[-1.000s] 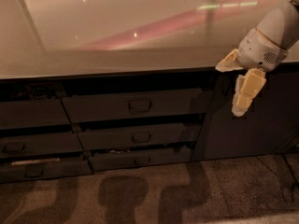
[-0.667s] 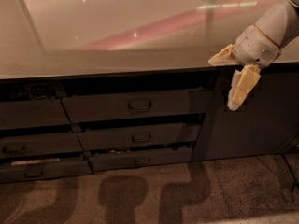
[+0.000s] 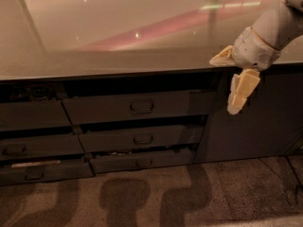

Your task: Open top drawer

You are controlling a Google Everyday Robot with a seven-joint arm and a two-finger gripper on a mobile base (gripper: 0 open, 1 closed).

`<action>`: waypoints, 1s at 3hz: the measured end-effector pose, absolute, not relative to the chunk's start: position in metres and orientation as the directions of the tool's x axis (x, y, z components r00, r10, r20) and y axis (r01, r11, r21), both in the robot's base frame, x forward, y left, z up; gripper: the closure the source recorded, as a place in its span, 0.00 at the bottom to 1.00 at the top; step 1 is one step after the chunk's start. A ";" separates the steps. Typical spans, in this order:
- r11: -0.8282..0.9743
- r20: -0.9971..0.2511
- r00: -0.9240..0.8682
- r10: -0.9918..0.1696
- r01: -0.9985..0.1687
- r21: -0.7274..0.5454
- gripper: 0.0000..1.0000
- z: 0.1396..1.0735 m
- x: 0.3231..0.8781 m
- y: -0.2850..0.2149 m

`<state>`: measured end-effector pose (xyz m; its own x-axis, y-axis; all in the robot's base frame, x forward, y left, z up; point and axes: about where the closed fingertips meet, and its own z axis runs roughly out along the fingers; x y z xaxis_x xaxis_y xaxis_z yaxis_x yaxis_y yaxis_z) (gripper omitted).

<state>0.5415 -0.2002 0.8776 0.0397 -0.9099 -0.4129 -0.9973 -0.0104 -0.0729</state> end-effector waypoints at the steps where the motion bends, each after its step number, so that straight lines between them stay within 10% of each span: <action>1: -0.002 -0.361 0.031 -0.932 -0.997 -0.081 0.00 0.866 0.542 -0.209; 3: 0.009 -0.319 0.026 -0.947 -0.994 -0.108 0.00 0.863 0.545 -0.207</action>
Offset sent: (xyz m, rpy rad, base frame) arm -0.0004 -0.0092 -0.0123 -0.0602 -0.0088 -0.0137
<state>0.5447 -0.2073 0.8629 0.0264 -0.9475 -0.3187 -0.9941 0.0088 -0.1083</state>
